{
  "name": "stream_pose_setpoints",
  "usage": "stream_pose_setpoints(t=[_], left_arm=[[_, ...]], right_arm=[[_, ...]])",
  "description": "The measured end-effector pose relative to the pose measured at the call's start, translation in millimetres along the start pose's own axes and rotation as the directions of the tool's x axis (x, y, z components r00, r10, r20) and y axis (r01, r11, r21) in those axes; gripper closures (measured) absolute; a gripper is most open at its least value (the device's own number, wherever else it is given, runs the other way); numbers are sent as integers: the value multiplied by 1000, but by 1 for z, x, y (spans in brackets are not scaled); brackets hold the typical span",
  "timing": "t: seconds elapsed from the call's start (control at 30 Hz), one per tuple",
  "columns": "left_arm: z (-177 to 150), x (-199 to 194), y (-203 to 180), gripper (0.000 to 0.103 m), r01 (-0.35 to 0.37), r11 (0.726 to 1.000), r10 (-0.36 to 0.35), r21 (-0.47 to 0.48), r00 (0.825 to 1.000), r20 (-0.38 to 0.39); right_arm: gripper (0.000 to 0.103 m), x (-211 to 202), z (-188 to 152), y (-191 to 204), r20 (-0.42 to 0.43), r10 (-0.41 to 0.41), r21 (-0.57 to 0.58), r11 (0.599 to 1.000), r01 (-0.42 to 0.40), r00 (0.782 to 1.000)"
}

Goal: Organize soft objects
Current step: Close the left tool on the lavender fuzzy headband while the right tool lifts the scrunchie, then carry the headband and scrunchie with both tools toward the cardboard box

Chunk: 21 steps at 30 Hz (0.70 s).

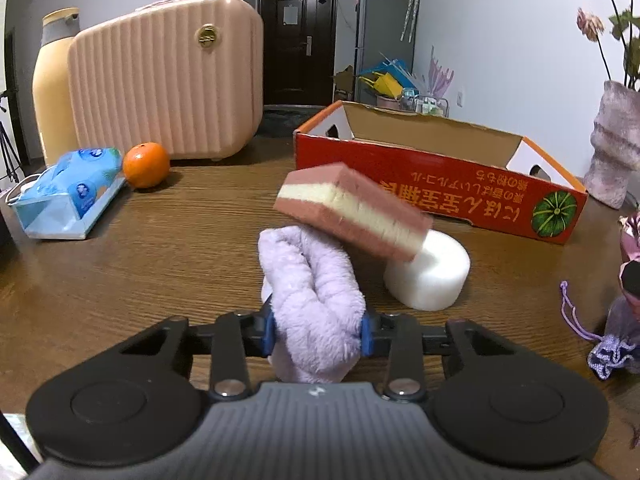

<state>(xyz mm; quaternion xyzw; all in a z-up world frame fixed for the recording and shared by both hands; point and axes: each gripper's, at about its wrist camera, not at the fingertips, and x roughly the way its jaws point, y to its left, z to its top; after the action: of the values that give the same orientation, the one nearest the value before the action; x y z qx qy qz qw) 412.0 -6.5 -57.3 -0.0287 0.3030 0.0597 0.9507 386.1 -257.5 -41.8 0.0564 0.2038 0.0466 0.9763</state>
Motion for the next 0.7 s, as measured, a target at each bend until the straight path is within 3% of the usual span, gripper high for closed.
stream_pose_setpoints(t=[0.2,0.33,0.5,0.7], left_arm=[[-1,-13,17,68,8,999,-8,-34,1000,23],[-3,-34,25,68,26,999,-23,-38,996,83],[-2,-66,26,68,41,999,-36,-23,980,195],[-1,-88,12,67,62,998,-68,28,958,279]], right_arm=[[57,-1,0,0,3,2,1,1000,-2,1000],[57,-2,0,0,9,5,1,1000,-5,1000],[57,-5,-1,2,25,13,-4,1000,-13,1000],[57,-6,-2,5,40,22,-16,1000,-21,999]])
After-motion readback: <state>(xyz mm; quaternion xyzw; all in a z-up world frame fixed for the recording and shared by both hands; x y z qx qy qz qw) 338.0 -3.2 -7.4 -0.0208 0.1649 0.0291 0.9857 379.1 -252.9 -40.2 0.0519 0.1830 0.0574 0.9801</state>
